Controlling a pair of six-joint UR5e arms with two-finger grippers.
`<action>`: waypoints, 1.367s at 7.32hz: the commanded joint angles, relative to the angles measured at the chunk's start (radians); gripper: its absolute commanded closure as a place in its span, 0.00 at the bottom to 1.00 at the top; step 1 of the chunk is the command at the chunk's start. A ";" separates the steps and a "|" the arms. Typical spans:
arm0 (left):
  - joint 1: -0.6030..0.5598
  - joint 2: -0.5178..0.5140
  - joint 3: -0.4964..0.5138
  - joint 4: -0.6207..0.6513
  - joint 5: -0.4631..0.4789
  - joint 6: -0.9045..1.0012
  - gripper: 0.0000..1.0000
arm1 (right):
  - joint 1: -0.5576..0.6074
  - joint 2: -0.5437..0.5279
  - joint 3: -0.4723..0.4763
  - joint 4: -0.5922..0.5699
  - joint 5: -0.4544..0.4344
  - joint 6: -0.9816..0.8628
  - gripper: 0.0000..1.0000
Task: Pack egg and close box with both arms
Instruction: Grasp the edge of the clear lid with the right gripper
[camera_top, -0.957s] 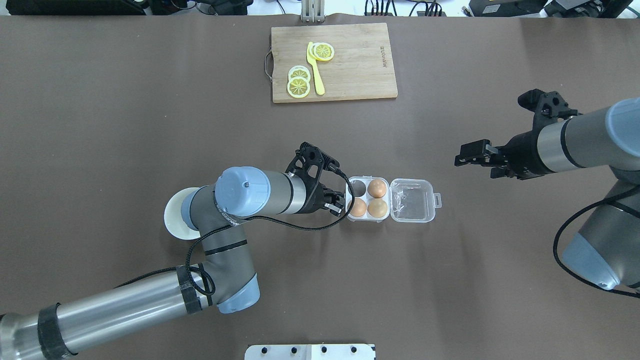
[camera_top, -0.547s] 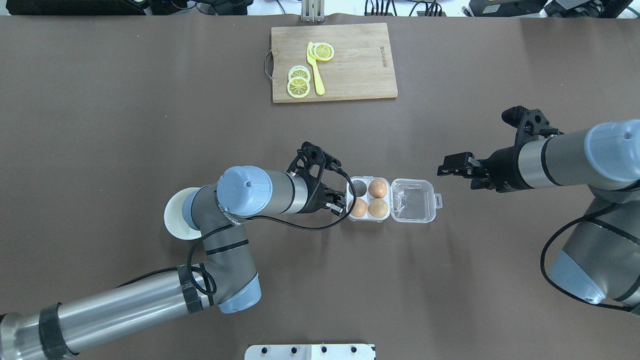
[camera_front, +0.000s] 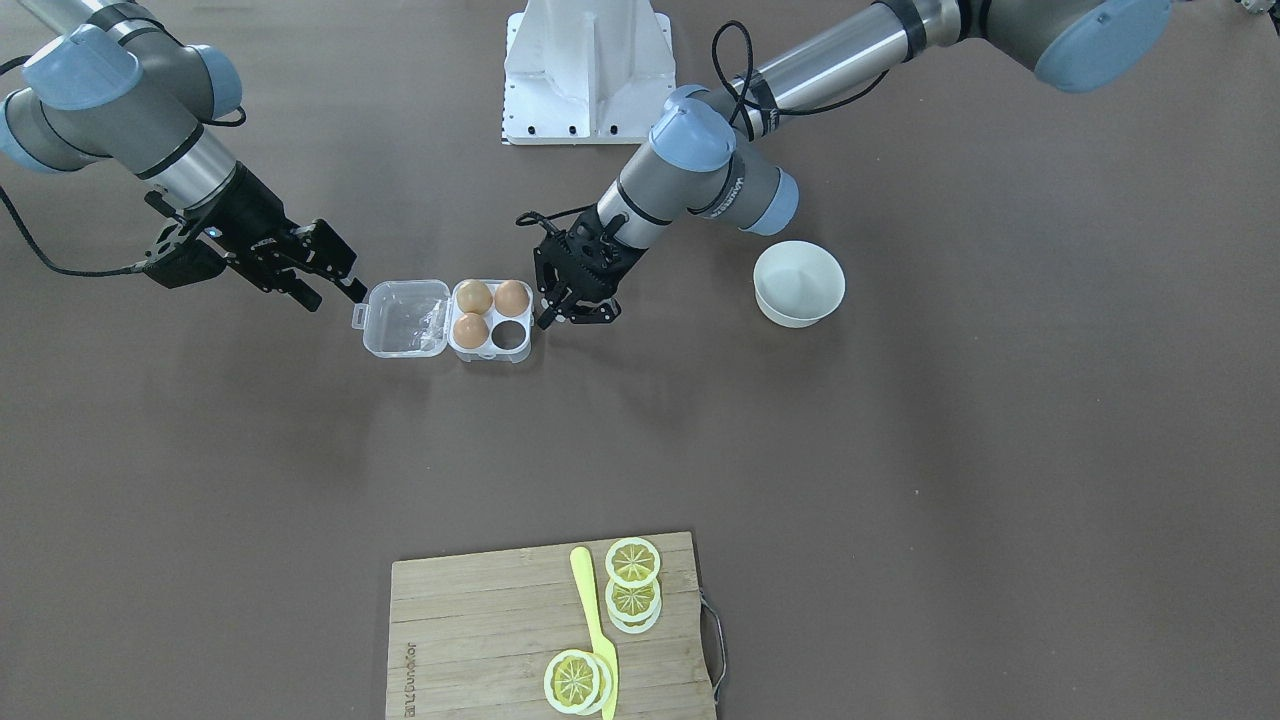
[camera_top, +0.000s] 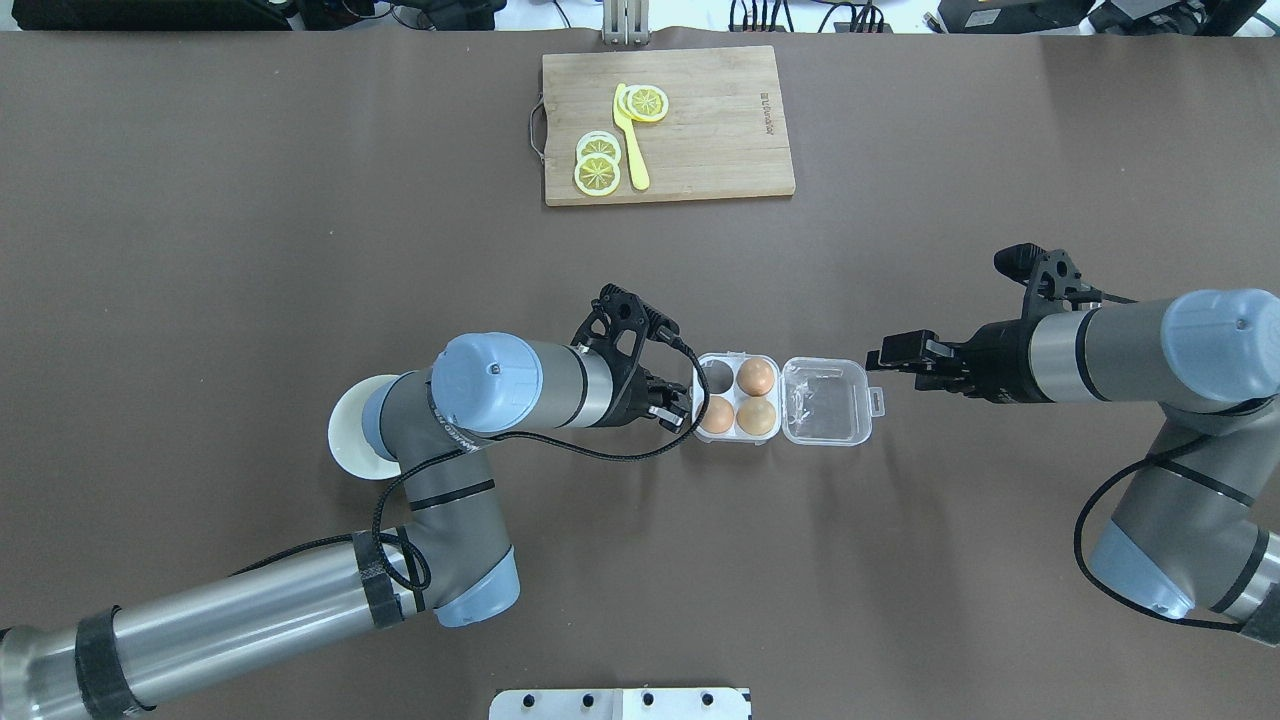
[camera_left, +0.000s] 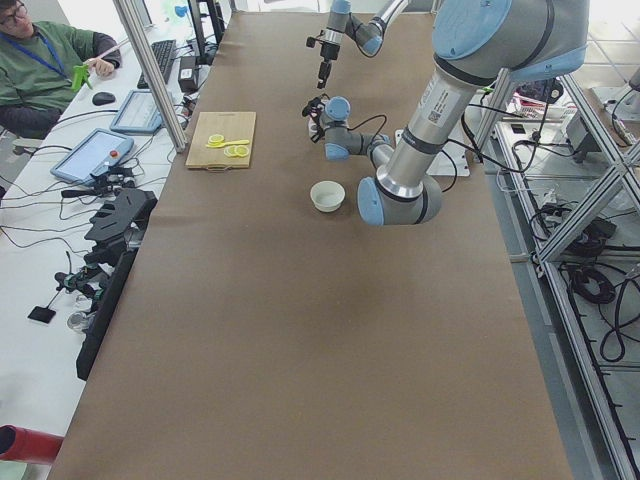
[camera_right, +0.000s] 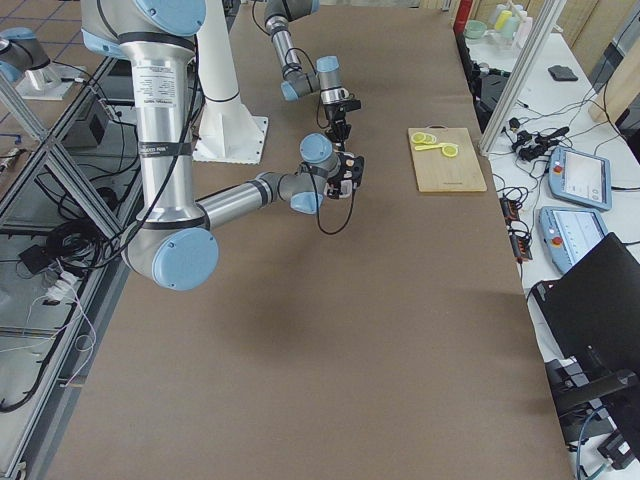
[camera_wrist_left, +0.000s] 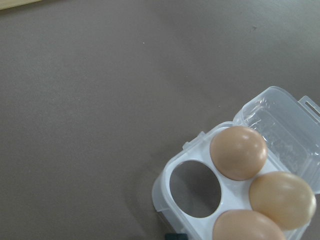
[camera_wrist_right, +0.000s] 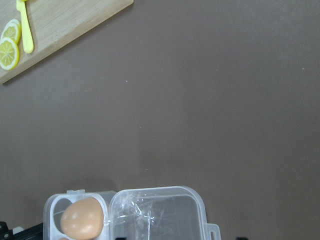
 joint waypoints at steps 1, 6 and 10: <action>0.000 0.000 0.000 0.000 0.003 0.000 1.00 | -0.015 -0.010 -0.060 0.117 -0.008 0.005 0.54; 0.000 0.000 0.000 0.000 0.003 0.000 1.00 | -0.050 -0.008 -0.185 0.313 -0.063 0.022 0.57; 0.000 0.002 0.000 0.000 0.005 0.000 1.00 | -0.090 -0.008 -0.186 0.313 -0.106 0.025 0.57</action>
